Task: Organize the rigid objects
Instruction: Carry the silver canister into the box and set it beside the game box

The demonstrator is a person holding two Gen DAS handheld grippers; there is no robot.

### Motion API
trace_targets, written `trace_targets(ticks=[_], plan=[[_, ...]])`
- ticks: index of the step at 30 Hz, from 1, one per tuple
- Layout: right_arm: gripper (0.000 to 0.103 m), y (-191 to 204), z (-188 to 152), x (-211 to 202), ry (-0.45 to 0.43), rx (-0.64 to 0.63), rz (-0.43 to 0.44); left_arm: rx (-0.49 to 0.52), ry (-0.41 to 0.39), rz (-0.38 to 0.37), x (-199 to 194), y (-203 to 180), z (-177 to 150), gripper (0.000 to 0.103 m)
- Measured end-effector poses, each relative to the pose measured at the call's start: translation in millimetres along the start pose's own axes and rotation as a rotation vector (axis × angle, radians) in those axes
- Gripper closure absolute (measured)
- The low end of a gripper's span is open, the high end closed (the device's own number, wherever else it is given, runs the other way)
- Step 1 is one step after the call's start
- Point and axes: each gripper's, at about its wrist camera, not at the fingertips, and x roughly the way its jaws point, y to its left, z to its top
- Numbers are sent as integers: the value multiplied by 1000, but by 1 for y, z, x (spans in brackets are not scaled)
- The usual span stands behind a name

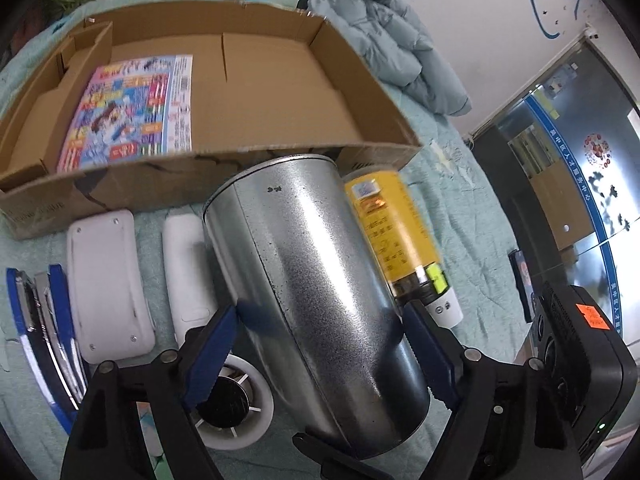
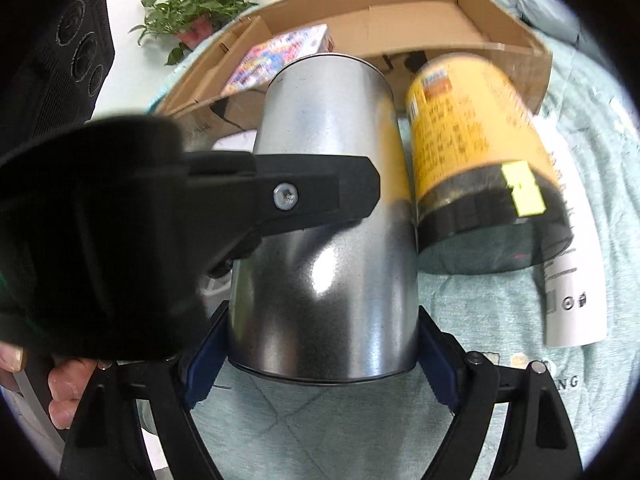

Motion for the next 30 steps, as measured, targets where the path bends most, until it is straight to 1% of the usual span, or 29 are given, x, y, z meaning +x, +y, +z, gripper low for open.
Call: trace_targets(ticks=[7, 16, 21, 25, 30], plan=[[18, 20, 9, -33, -99, -46, -12, 54, -114, 8, -54, -14, 15, 22], [18, 37, 43, -61, -204, -95, -21, 115, -218, 16, -103, -23, 61, 23], [18, 44, 71, -71, -246, -119, -28, 131, -262, 17, -120, -25, 93, 23], [18, 47, 82, -81, -272, -132, -30, 149, -288, 24, -130, -26, 119, 23], [18, 40, 115, -80, -267, -121, -10, 158, -293, 33, -130, -26, 151, 24]])
